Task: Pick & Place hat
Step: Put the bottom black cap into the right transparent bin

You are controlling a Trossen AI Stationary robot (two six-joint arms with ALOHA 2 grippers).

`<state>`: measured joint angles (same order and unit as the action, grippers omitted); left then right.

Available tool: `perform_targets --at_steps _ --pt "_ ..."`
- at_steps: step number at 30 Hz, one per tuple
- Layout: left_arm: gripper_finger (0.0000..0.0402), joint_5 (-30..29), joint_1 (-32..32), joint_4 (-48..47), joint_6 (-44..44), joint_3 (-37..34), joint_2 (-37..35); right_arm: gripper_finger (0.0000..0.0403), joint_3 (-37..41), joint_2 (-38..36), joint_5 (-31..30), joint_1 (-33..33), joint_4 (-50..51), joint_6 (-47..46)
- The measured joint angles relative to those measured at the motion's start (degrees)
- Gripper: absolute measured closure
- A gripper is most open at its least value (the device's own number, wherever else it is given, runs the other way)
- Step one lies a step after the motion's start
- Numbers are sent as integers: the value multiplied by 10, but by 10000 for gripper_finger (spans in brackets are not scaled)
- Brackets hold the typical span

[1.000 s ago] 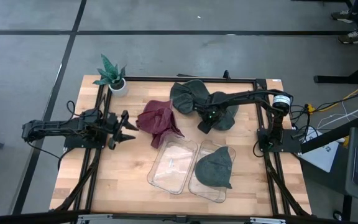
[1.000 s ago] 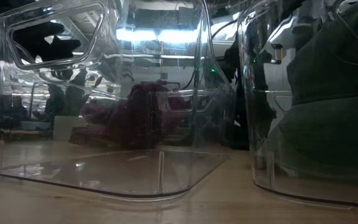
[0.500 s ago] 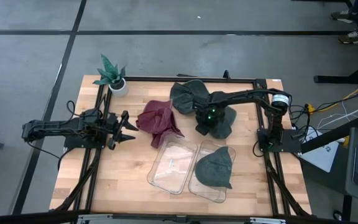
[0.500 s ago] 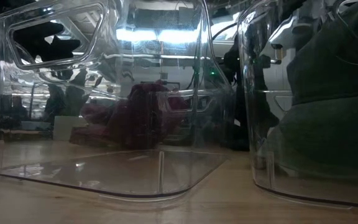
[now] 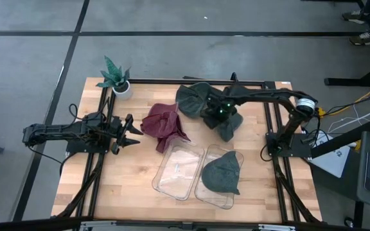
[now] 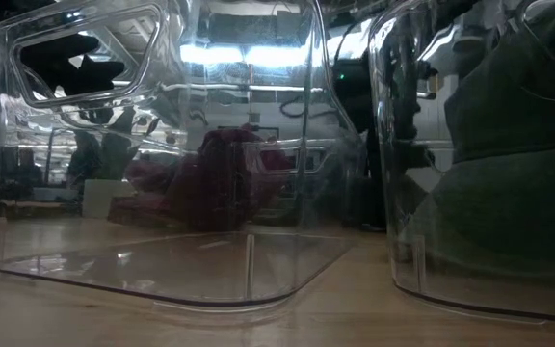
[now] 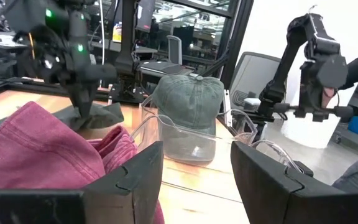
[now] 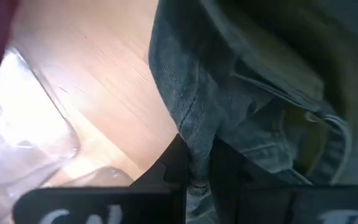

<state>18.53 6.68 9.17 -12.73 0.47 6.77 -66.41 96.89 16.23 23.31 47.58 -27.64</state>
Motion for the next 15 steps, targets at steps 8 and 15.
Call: perform_targets --at_steps 8,15 --pt "217 0 0 0 0 0 0 362 0 -74 14 22 -7 -27" --pt "217 0 0 0 0 0 0 362 -1 -141 21 24 -18 -72"
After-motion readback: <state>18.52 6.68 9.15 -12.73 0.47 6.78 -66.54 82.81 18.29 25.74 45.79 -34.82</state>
